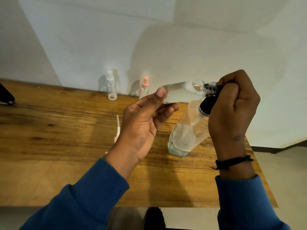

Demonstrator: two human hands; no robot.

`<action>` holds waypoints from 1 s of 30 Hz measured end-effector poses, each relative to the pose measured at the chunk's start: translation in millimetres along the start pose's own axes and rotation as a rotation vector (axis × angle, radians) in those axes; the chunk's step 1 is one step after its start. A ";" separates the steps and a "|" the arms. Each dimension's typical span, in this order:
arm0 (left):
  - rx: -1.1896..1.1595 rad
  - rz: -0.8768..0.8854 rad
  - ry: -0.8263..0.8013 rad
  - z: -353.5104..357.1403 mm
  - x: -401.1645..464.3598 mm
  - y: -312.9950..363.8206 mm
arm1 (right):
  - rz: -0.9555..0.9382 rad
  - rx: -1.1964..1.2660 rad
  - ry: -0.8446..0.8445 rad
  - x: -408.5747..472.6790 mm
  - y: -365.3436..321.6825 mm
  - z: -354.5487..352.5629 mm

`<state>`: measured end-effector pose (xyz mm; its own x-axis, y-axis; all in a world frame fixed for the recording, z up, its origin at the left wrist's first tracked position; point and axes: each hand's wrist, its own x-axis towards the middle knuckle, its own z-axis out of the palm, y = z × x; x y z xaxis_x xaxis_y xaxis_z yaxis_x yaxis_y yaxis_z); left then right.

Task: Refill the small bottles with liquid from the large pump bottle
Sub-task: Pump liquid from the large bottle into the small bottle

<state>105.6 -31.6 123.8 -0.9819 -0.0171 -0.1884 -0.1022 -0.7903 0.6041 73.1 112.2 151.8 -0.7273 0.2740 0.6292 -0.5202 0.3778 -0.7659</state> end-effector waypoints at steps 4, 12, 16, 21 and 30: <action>0.002 0.000 0.012 -1.4 -0.3 0.3 | 0.032 0.045 -0.004 -5.2 1.6 4.1; 0.004 -0.007 0.012 -1.9 0.2 0.6 | 0.023 0.034 0.006 -3.9 -1.0 4.8; -0.010 -0.007 0.028 -0.9 -0.9 0.5 | 0.023 0.003 -0.006 -3.2 0.0 1.8; 0.004 -0.003 0.022 -1.0 0.1 -0.2 | 0.004 0.008 0.008 -2.8 -1.1 4.3; 0.021 0.002 0.026 -0.8 0.3 -1.6 | 0.019 0.000 -0.007 0.4 -2.2 2.3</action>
<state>105.5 -30.8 122.1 -0.9776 -0.0348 -0.2076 -0.1042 -0.7770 0.6208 72.9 109.4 153.4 -0.7401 0.2750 0.6136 -0.5064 0.3725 -0.7777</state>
